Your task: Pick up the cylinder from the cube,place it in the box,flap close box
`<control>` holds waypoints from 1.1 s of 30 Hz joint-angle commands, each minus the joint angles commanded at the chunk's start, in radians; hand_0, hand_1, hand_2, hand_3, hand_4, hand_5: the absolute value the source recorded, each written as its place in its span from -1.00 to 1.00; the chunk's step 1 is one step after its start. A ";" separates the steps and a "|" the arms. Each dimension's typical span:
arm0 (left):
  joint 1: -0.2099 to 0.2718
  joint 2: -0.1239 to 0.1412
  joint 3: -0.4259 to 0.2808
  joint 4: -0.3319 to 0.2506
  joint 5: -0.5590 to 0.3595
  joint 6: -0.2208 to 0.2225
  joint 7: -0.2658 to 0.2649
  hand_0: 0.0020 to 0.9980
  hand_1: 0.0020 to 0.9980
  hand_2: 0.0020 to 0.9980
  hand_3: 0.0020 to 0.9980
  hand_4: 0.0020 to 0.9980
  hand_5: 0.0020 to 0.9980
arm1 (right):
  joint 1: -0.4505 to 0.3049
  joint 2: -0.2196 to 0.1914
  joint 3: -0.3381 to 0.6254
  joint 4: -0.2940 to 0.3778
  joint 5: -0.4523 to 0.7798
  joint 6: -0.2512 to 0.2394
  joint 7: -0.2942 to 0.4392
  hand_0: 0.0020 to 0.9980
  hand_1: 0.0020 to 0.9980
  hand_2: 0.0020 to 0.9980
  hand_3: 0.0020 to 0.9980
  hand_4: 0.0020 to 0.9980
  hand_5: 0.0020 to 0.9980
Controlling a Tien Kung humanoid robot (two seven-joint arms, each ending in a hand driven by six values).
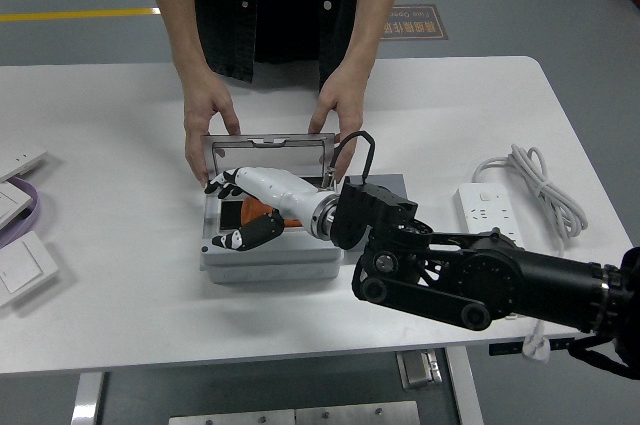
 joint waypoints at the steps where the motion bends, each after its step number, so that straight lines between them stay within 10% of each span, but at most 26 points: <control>1: 0.000 -0.001 -0.001 0.000 0.001 0.000 0.000 0.19 0.02 0.12 0.24 0.42 -0.60 | -0.005 -0.005 0.012 0.015 0.022 -0.010 0.018 0.83 0.58 0.58 0.70 0.88 -0.29; 11: -0.005 -0.002 -0.006 -0.001 0.008 0.000 0.001 0.19 0.02 0.12 0.24 0.42 -0.60 | -0.018 -0.049 0.096 0.128 0.203 -0.075 0.146 0.79 0.52 0.51 0.65 0.79 -0.31; 33: -0.010 0.003 0.000 0.002 0.003 -0.003 -0.001 0.19 0.02 0.12 0.24 0.42 -0.60 | 0.118 -0.149 -0.004 -0.037 0.310 -0.083 0.123 0.71 0.46 0.43 0.57 0.76 -0.20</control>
